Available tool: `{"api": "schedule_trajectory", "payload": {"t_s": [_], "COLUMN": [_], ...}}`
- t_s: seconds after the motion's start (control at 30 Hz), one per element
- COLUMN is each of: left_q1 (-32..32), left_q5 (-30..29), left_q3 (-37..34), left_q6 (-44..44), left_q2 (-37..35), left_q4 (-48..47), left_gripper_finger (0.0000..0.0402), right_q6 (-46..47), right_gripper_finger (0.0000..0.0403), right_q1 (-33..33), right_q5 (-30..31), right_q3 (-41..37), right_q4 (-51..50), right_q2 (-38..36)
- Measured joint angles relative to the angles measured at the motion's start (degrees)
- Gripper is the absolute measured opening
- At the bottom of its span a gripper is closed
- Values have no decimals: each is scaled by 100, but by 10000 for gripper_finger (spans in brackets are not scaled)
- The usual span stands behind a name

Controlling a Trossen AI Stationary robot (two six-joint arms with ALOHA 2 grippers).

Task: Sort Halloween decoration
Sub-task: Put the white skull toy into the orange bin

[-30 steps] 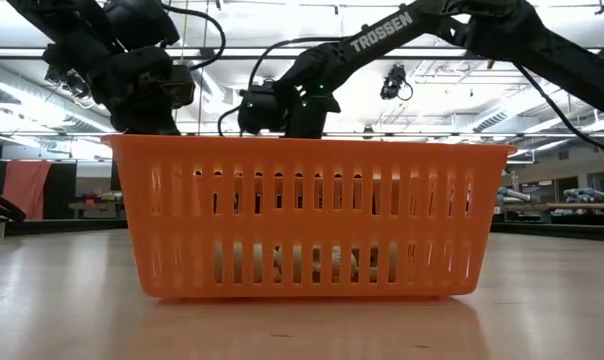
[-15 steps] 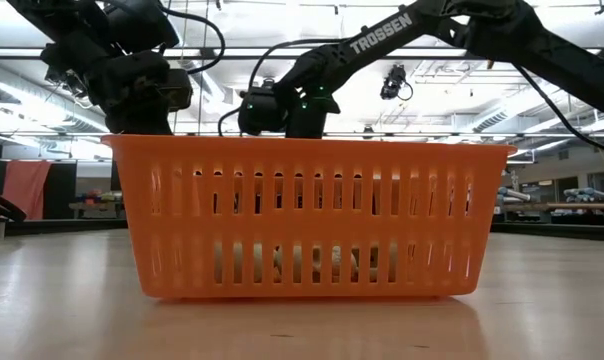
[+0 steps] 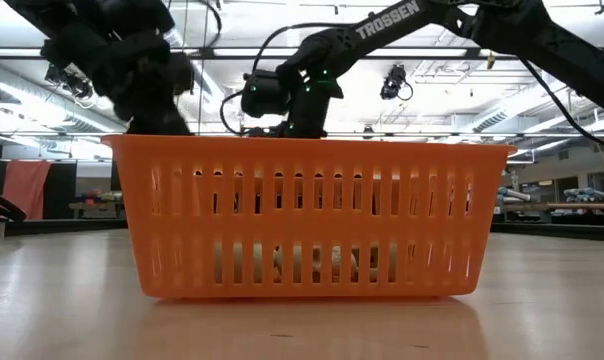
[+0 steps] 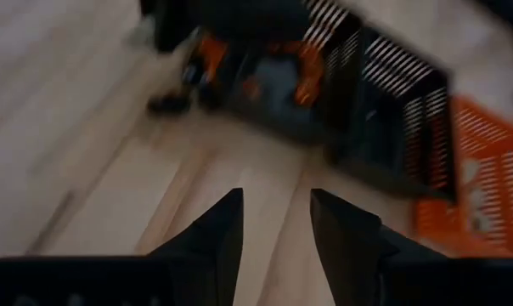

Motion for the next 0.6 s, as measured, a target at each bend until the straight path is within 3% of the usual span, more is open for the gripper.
{"api": "schedule_trajectory", "payload": {"t_s": [0.3, 0.6], "left_q1": [8, -107], "left_q5": [-177, -194], "left_q3": [189, 306], "left_q6": [387, 869], "left_q2": [-723, -853], "left_q4": [455, 465], "left_gripper_finger": [144, 144], "right_q6": [-153, -1295], "right_gripper_finger": [89, 91], "right_q1": [5, 311], "right_q5": [-58, -1006], "right_q3": [2, 4], "right_q4": [-297, -286], "right_q2": [-476, -1072]}}
